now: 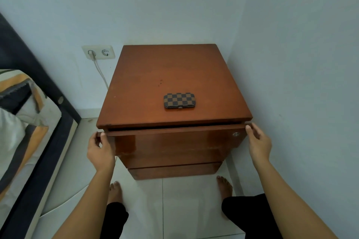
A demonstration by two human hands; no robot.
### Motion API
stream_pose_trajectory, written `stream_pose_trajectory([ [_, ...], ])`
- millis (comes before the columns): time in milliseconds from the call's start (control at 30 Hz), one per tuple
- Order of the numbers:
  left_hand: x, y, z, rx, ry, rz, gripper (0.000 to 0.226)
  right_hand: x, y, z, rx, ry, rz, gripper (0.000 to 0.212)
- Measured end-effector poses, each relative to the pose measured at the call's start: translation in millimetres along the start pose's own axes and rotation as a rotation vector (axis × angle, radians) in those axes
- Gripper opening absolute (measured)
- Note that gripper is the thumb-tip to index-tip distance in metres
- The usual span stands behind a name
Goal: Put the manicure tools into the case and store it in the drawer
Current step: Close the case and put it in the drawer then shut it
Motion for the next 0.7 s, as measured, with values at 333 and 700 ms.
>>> stream_pose_trajectory([
  [333, 18.6, 66.2, 68.5, -0.003, -0.005, 0.013, 0.04, -14.5, 76.7, 56.8, -0.04, -0.006, -0.007, 0.04],
  [700, 57.4, 128.5, 118.4, -0.101, 0.059, 0.002, 0.044, -35.9, 151.6, 106.6, -0.087, -0.05, 0.04, 0.041],
])
Point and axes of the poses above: each hand's wrist, its own y-axis away from the middle knuckle, its own z-axis out of the back of the hand, x = y × z, the point moved 3 cm from there along -y, towards the middle knuckle, and after that the axes turned 6 degrees about z, right-handed, at the moved point
